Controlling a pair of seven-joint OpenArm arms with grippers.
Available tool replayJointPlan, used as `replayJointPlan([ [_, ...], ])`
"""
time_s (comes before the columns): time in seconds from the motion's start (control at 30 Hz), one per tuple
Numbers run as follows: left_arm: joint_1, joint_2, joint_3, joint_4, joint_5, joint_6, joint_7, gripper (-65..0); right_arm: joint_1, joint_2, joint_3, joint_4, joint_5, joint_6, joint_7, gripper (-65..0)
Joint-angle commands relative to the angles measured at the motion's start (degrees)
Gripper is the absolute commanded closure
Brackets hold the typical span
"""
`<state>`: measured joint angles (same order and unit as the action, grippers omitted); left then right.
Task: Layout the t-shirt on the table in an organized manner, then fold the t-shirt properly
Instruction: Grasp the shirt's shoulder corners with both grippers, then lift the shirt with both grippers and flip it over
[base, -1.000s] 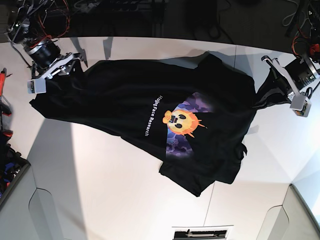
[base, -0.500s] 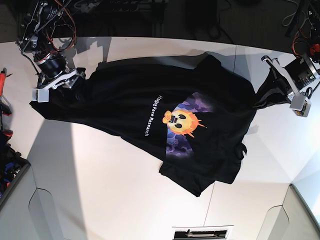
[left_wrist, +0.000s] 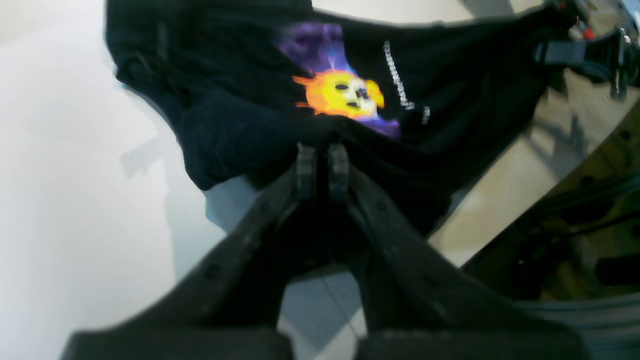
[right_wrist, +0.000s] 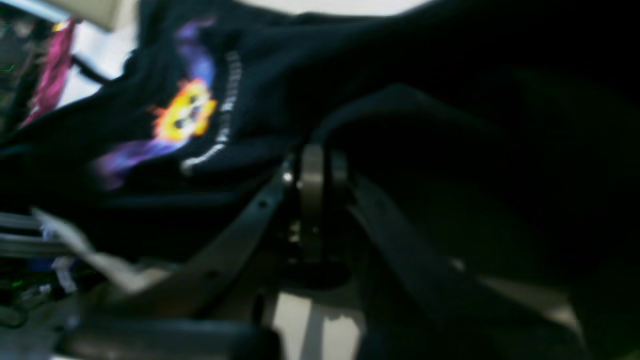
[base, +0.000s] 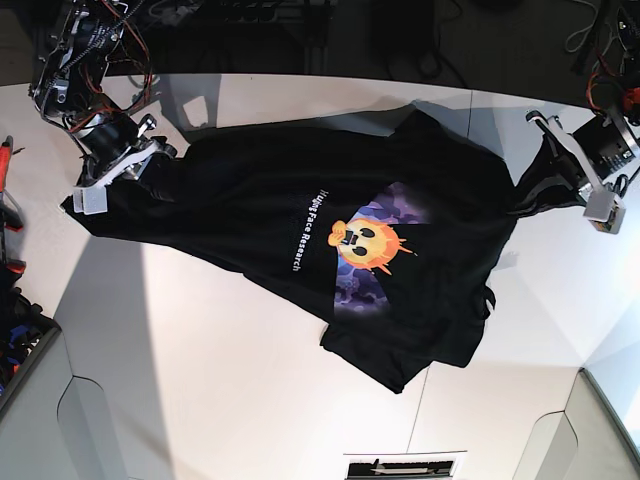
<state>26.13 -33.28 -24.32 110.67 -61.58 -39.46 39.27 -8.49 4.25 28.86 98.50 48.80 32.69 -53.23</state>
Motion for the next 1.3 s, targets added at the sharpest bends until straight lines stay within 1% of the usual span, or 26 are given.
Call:
replayJointPlan([
  [0.0,-0.3,0.0,-2.8,0.9,-2.8,-0.5,-1.7,0.0,-0.5,0.5,0.2,2.8,2.3,0.8,1.1,0.0],
  [0.07,-0.2,1.7,-7.6,1.0,-4.5,-0.5,-1.7,0.0,-2.4,0.5,0.2,6.7,2.2,0.8,1.1,0.0],
  [0.2,-0.3,3.3,-15.1,1.0,-7.0,-0.5,-0.8,0.0,-5.5,0.5,0.2,15.4,2.2,0.8,1.1,0.0],
  [0.3,-0.2,3.5,-18.5,1.2,-11.2,-0.5,2.1,0.0,-6.5,0.5,0.2,21.4,2.1,0.8,0.8,0.0],
  [0.37,-0.2,4.0,-21.3,1.9,-15.8,-0.5,4.8,0.0,-6.8,0.5,0.2,24.7,1.5,0.8,-0.1,0.0],
  [0.47,-0.4,5.9,-28.1,5.2,-19.6,-0.5,5.4,0.0,-8.5,0.5,1.3,29.1,1.4,0.8,0.3,0.0],
  [0.57,-2.4,7.5,-35.1,8.9,-18.6,-0.5,2.8,0.0,-8.9,0.5,4.2,33.6,1.4,0.8,1.0,0.0],
  [0.6,-3.6,7.5,-36.3,9.6,-17.5,-0.5,1.6,0.0,-8.8,0.5,5.5,34.9,1.4,0.8,2.2,0.0],
  [0.67,-6.3,6.9,-36.4,10.1,-14.7,-0.5,-0.1,0.0,-8.7,0.5,8.4,36.5,0.6,0.7,5.7,0.0],
  [0.73,-9.4,5.5,-32.9,9.9,-9.7,-0.5,-2.1,0.0,-7.4,0.5,10.9,36.5,-1.9,0.2,7.3,0.0],
  [0.8,-12.9,3.9,-26.0,8.7,-3.7,-0.5,-5.2,0.0,-5.2,0.8,12.5,35.7,-4.2,-0.7,7.4,0.0],
  [0.87,-16.8,2.1,-16.6,6.4,3.2,-0.5,-9.2,0.0,-3.0,1.4,13.2,33.6,-5.9,-0.8,8.2,0.0],
  [0.93,-21.6,0.8,-5.9,2.8,11.7,-0.3,-13.6,0.0,-1.2,2.7,13.1,30.1,-8.7,-0.8,9.8,0.0],
  [1.0,-27.9,1.0,3.8,-2.3,19.7,4.6,-16.9,0.0,1.0,4.5,13.1,25.6,-10.0,-1.4,10.1,0.0],
  [1.07,-34.6,1.6,12.0,-8.8,25.5,8.2,-20.3,0.0,3.4,6.4,13.1,20.5,-11.1,-1.4,10.4,0.0],
  [1.1,-37.8,2.2,15.2,-12.3,27.9,9.0,-22.0,0.0,4.7,7.3,13.1,17.9,-11.8,-1.4,10.8,0.0],
  [1.17,-43.9,3.8,19.7,-19.2,32.1,9.1,-24.0,0.0,6.8,9.0,13.1,12.8,-12.9,-1.4,11.5,0.0],
  [1.27,-51.4,6.4,24.6,-28.8,34.1,9.1,-24.5,0.0,9.9,10.9,13.1,6.0,-14.0,-1.4,12.3,0.0],
])
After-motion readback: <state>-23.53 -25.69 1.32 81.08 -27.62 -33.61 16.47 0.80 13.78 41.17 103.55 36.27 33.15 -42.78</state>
